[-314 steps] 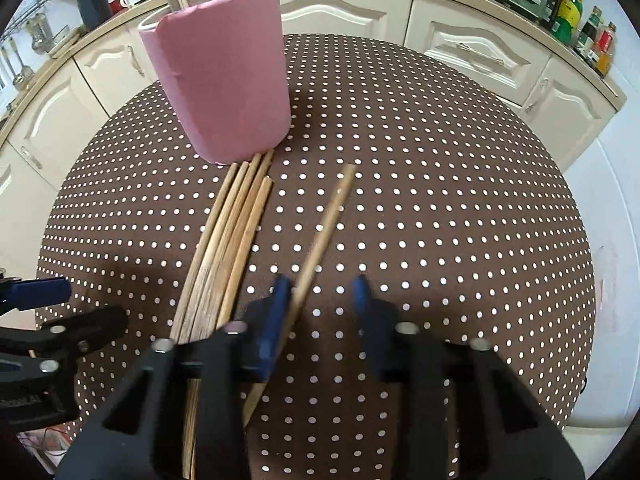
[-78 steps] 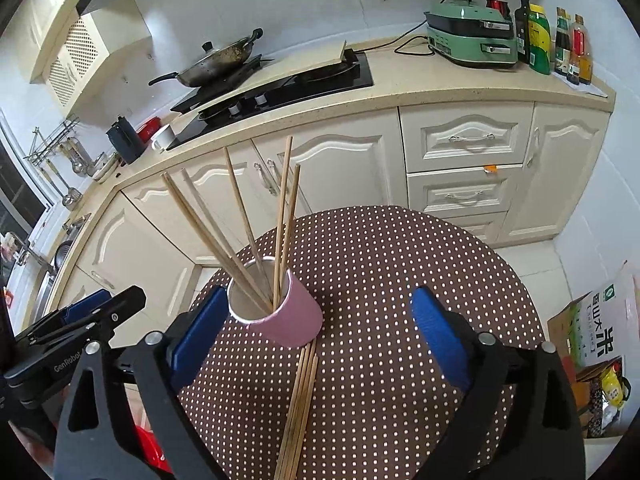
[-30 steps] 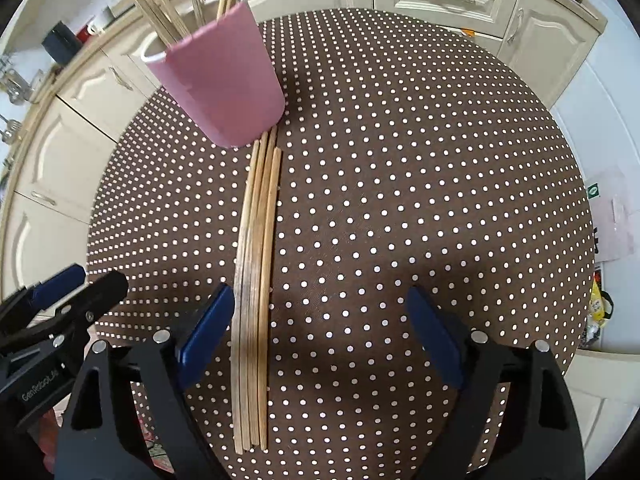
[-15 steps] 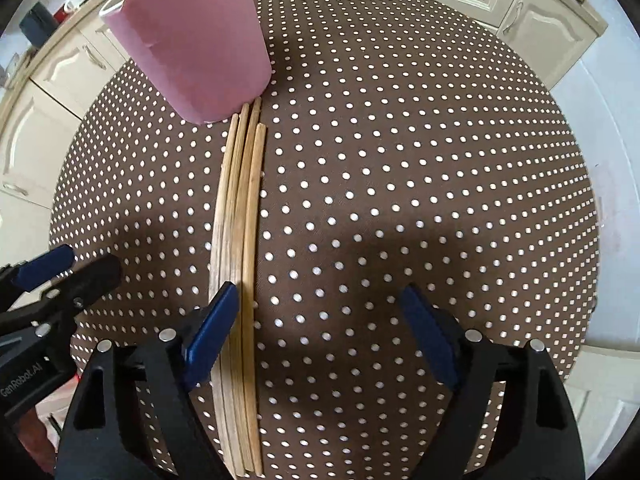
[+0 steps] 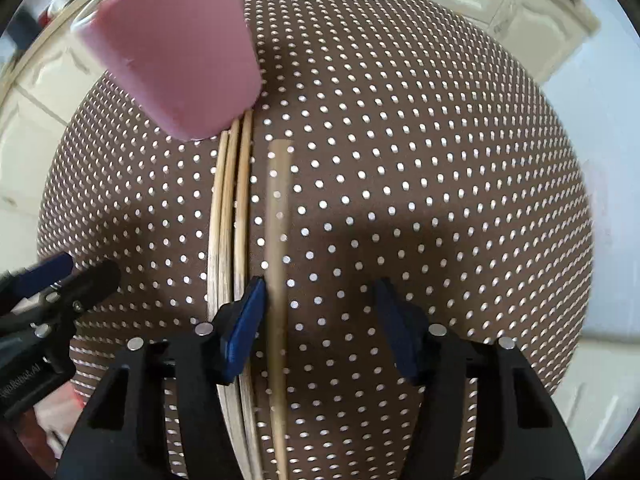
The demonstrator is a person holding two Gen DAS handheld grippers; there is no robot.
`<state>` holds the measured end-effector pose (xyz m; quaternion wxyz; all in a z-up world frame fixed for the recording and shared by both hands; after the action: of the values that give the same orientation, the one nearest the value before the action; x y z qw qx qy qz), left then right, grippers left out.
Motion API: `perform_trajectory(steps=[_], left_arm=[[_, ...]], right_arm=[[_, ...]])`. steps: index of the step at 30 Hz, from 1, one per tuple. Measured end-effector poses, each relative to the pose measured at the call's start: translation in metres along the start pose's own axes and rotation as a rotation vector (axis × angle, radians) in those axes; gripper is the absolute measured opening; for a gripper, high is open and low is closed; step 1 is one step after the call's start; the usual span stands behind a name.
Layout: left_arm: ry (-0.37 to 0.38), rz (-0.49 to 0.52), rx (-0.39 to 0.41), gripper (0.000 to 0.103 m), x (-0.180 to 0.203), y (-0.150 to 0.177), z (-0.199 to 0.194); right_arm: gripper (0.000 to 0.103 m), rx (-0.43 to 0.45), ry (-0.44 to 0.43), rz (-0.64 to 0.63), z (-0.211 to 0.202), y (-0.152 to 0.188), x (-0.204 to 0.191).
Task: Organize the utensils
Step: 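Lower both tools to the chopstick pile and close the right tool on a chopstick, then lift the right tool's chopstick while the left tool closes on another chopstick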
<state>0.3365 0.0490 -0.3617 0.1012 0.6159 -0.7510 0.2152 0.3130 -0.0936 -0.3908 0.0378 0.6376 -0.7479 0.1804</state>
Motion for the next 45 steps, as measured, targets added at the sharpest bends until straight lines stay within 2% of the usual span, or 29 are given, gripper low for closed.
perform_trajectory(steps=[3,6,9,11,20,26,30,35,39,41,45], left_arm=[[0.01,0.001,0.002,0.069,-0.003,-0.002,0.001],[0.026,-0.001,0.002,0.069,-0.006,0.004,-0.003],[0.038,-0.007,-0.005,0.069,-0.005,0.008,-0.005],[0.051,-0.005,-0.009,0.069,-0.002,0.01,-0.005],[0.096,0.008,-0.051,0.069,0.022,0.021,0.01],[0.064,0.005,-0.091,0.069,0.035,0.027,0.028],[-0.034,0.011,-0.101,0.069,0.04,0.027,0.039],[-0.091,-0.016,-0.104,0.07,0.045,0.021,0.048],[-0.104,-0.067,-0.097,0.073,0.048,0.011,0.053],[-0.129,-0.087,-0.093,0.077,0.046,0.002,0.052],[-0.158,-0.103,-0.088,0.078,0.047,-0.006,0.055]], right_arm=[[0.044,-0.001,-0.021,-0.001,-0.002,-0.001,-0.005],[0.016,0.009,-0.025,-0.002,-0.005,-0.004,-0.007],[0.006,0.003,-0.042,0.015,-0.009,-0.004,-0.01],[0.005,-0.005,-0.075,0.038,-0.006,0.005,-0.005],[0.005,-0.011,-0.233,0.055,-0.01,0.004,0.019],[0.005,-0.041,-0.34,0.063,-0.011,0.001,0.039],[0.004,-0.052,-0.379,0.067,-0.014,0.002,0.066],[0.004,-0.06,-0.411,0.066,-0.011,0.007,0.079],[0.004,-0.071,-0.428,0.078,-0.006,0.015,0.078],[0.004,-0.073,-0.423,0.071,-0.005,0.015,0.079],[0.004,-0.072,-0.414,0.063,-0.012,0.013,0.083]])
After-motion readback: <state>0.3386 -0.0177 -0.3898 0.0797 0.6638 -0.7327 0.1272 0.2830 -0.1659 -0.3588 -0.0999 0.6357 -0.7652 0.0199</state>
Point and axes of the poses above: each gripper's, at about its wrist camera, not at the fingertips, and z roughly the way its jaws point, x to its right, y to its underside, the point moved 10 cm from there along z, roughly the way its jaws point, and after that the axes turned 15 degrees about y, right-handed, at the moved point
